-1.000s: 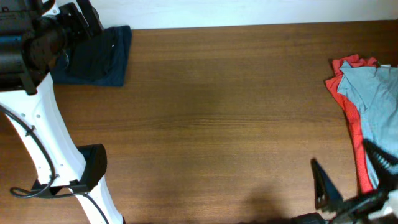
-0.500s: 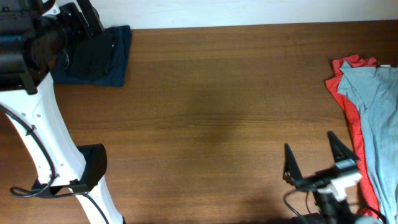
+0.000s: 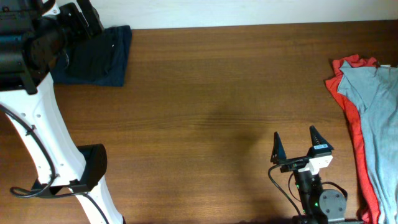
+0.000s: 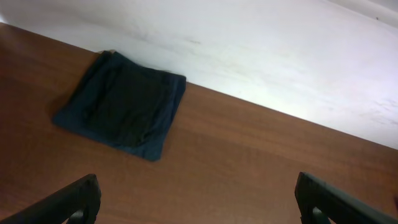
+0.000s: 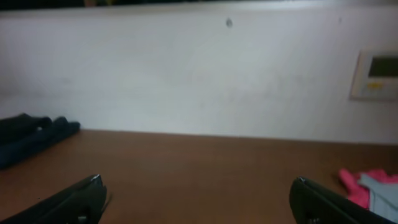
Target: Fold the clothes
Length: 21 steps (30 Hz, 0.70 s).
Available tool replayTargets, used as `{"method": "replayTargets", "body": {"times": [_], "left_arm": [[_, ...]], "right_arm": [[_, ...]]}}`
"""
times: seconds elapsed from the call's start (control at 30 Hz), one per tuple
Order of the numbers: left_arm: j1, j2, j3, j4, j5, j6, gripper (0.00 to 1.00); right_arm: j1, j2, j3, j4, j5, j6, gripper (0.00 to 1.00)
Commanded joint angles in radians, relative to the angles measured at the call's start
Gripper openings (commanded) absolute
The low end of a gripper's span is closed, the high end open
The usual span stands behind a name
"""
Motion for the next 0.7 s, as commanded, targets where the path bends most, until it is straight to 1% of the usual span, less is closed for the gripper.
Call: {"method": "replayTargets", "body": {"times": [0.0, 0.17, 0.2, 0.67], "left_arm": [[0.001, 0.003, -0.003, 0.0, -0.014, 0.008, 1.0], [0.001, 0.003, -0.003, 0.0, -0.014, 0.008, 0.99], [0.001, 0.003, -0.003, 0.0, -0.014, 0.008, 0.99], [0.001, 0.003, -0.003, 0.0, -0.014, 0.008, 0.99]], "right_arm": [[-0.016, -0.011, -0.005, -0.035, 0.04, 0.015, 0.99], [-0.016, -0.011, -0.005, -0.186, 0.076, 0.015, 0.99], [-0.016, -0.01, -0.005, -0.195, 0.076, 0.015, 0.99], [-0.016, -0.008, -0.005, -0.194, 0.076, 0.015, 0.99]]}}
